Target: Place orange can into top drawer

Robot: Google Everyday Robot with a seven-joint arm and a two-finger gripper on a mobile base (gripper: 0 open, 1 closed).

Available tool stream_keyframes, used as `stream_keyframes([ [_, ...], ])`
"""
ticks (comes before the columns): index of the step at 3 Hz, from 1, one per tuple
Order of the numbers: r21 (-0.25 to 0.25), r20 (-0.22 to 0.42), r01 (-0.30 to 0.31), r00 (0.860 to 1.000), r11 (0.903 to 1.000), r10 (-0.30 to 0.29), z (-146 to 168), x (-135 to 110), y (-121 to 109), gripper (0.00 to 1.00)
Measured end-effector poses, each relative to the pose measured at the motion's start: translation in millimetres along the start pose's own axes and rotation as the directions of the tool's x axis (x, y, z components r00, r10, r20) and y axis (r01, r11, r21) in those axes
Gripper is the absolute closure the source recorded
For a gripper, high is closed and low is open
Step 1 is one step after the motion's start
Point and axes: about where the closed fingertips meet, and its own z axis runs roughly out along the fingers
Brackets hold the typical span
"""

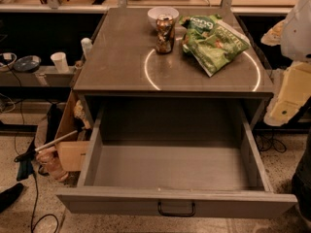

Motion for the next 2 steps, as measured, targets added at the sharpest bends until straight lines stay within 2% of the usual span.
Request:
stream_keyframes([
  [1,0.002,0.001,0.001,1.000,1.0000,-0.001,0,0,0,0.00],
  [2,0.023,0.027,-0.001,1.000,0.9997,0.000,6,-6,-16,0.00],
])
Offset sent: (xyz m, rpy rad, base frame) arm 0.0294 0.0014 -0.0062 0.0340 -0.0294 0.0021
